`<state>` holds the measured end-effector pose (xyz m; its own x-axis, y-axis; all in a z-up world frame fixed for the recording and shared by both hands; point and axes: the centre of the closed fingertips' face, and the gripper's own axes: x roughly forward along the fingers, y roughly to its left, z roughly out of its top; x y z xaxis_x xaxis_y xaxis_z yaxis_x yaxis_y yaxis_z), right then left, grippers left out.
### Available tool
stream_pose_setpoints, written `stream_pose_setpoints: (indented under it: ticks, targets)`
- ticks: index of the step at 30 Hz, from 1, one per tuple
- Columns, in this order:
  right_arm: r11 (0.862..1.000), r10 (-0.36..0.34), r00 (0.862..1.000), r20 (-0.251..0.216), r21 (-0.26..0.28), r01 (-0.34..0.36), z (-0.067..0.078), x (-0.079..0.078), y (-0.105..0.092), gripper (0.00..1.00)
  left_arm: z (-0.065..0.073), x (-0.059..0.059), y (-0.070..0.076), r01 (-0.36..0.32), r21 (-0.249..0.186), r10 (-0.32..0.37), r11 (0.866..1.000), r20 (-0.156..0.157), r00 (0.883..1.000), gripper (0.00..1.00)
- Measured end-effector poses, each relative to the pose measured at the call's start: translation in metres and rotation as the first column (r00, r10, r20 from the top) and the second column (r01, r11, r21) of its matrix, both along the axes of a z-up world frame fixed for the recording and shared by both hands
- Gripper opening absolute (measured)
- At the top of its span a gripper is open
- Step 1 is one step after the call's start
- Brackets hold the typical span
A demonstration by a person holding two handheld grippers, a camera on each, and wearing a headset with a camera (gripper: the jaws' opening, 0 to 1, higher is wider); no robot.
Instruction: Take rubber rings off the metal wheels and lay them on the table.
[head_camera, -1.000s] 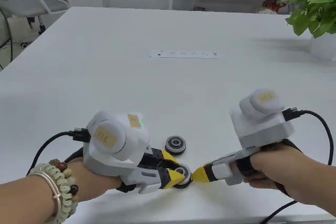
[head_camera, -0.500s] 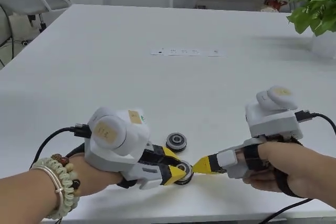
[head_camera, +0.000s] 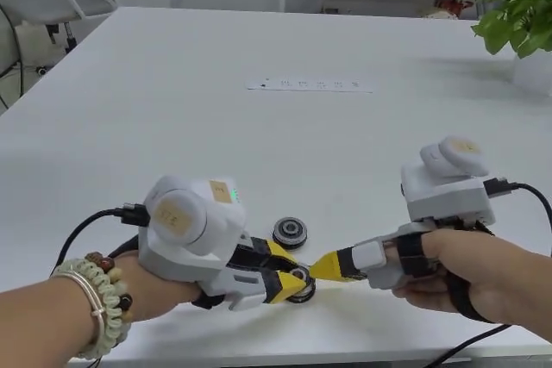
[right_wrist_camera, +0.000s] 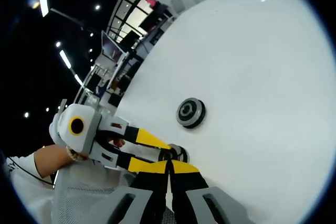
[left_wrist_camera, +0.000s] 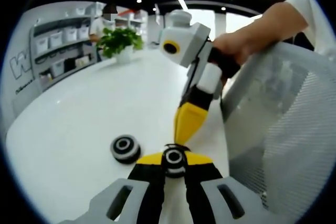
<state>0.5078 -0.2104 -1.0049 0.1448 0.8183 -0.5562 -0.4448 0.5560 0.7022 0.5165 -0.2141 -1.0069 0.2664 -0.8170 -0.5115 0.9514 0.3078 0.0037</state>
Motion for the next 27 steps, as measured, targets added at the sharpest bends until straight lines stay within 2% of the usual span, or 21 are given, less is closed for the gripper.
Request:
stream_pose_setpoints:
  ticks: [13,14,15,16,17,18,19,22,27]
  targets:
    - [0.999,0.036,0.999,0.028,0.033,-0.037,0.009,-0.001,0.008,0.0,0.0,0.0,0.0,-0.003,-0.003,0.003,1.0,0.001,1.0,0.15]
    - [0.989,0.022,1.0,0.007,0.144,-0.023,0.025,-0.002,0.018,0.0,0.0,0.0,0.0,-0.003,-0.003,0.003,1.0,0.001,1.0,0.15]
    - [0.989,0.005,1.0,-0.013,0.151,-0.003,0.028,0.0,0.018,0.0,0.0,0.0,0.0,-0.005,-0.003,0.005,1.0,0.0,1.0,0.15]
    - [0.997,0.036,0.999,0.028,0.066,-0.038,0.018,0.0,0.009,0.0,0.0,0.0,0.0,-0.008,-0.004,0.008,1.0,-0.001,1.0,0.15]
    - [0.998,0.05,0.994,0.098,0.044,-0.055,0.015,0.005,0.007,0.0,0.0,0.0,0.0,-0.006,-0.003,0.006,1.0,0.001,1.0,0.15]
    - [0.997,0.037,0.998,0.044,0.067,-0.04,0.016,0.002,0.01,0.0,0.0,0.0,0.0,-0.006,-0.003,0.006,1.0,0.0,1.0,0.15]
    - [0.998,0.02,0.999,0.024,0.063,-0.022,0.014,0.003,0.008,0.0,0.0,0.0,0.0,-0.006,-0.004,0.006,1.0,0.0,1.0,0.15]
    - [1.0,0.002,1.0,0.028,0.011,-0.002,0.004,0.009,-0.002,0.0,0.0,0.0,-0.001,-0.009,-0.006,0.009,1.0,-0.002,1.0,0.15]
    - [1.0,0.001,1.0,0.026,-0.031,0.0,-0.003,0.01,-0.006,0.0,0.0,0.001,-0.001,-0.018,-0.008,0.018,1.0,-0.012,1.0,0.15]
